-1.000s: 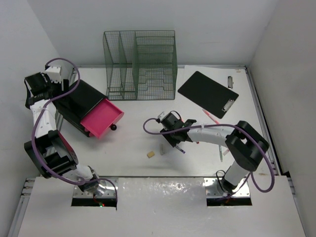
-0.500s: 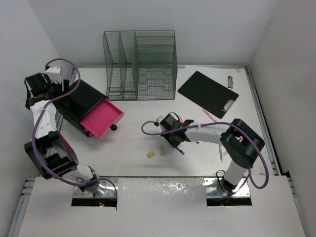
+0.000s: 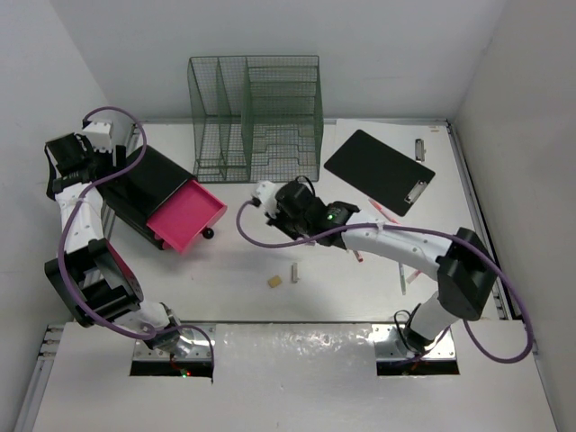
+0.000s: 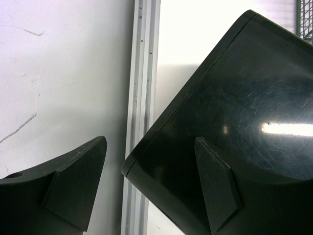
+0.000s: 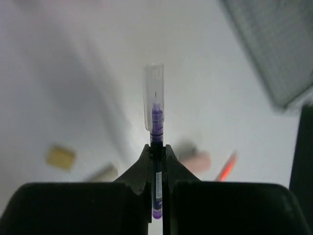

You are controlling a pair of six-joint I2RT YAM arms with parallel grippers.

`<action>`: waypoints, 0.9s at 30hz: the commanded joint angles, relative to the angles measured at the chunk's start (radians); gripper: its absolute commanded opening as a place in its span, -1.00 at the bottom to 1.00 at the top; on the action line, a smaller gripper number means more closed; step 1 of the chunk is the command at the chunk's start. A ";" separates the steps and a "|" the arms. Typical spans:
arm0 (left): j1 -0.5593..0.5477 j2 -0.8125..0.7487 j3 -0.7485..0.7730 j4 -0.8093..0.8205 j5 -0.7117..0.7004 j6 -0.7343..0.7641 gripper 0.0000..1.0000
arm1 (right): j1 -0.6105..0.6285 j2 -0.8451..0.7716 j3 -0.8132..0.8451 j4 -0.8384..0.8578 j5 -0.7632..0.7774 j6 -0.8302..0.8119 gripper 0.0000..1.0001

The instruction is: Organize the desk

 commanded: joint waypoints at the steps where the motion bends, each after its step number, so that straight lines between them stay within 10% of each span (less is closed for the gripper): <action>1: -0.002 0.015 -0.035 -0.089 -0.003 0.005 0.43 | 0.015 -0.029 0.107 0.324 -0.192 -0.163 -1.00; 7: -0.001 0.010 -0.035 -0.106 -0.027 0.008 0.43 | 0.046 0.190 0.309 0.586 -0.518 -0.339 -1.00; 16: -0.001 0.042 -0.049 -0.086 -0.069 0.009 0.43 | 0.074 0.546 0.766 0.459 -0.645 -0.359 -1.00; 27: -0.001 0.075 -0.057 -0.069 -0.086 0.008 0.43 | 0.101 0.586 0.760 0.388 -0.626 -0.368 -0.96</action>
